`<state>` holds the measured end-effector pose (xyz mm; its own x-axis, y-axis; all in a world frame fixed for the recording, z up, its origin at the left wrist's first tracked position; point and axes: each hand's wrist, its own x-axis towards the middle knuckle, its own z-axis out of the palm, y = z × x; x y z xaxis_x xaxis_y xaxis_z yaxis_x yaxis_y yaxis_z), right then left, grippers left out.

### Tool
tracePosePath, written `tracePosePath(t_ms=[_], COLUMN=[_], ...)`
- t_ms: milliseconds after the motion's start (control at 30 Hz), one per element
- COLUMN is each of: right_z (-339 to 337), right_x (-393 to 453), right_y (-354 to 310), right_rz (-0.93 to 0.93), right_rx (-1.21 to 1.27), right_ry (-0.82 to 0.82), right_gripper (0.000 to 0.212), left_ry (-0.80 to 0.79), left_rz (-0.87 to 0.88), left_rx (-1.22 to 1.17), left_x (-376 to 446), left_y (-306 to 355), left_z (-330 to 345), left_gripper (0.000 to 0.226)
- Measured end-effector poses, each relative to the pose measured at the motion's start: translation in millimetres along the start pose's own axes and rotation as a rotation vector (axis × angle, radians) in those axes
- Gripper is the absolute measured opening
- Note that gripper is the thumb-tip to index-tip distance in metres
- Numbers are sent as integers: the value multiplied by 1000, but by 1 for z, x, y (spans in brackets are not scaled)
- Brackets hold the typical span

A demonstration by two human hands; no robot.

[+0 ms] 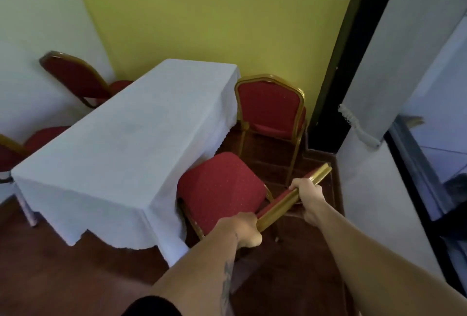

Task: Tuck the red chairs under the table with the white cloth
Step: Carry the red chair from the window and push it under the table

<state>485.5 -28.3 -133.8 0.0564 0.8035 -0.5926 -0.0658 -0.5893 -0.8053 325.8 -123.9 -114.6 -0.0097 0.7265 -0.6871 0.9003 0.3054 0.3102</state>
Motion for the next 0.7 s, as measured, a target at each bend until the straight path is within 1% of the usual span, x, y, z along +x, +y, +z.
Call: tracePosePath(t_ms=[67, 200, 333, 400, 567, 700], right_z=[-6, -1, 13, 18, 20, 24], right_x=[4, 13, 25, 33, 56, 75], right_y=[-4, -17, -28, -33, -53, -64], right_rz=[8, 23, 31, 37, 39, 44], right_rx=[-45, -130, -186, -199, -261, -321], right_ry=[-32, -107, -166, -169, -186, -217], right_gripper=[63, 61, 64, 59, 37, 29], left_ry=[-1, 31, 49, 53, 76, 113], left_rz=[-19, -48, -58, -57, -52, -60], left_rx=[-35, -93, -144, -143, -148, -164], left_x=[-3, -3, 4, 10, 33, 46], left_y=[8, 13, 10, 10, 20, 25], left_z=[6, 8, 2, -2, -13, -17], left_gripper=[30, 39, 39, 40, 48, 52])
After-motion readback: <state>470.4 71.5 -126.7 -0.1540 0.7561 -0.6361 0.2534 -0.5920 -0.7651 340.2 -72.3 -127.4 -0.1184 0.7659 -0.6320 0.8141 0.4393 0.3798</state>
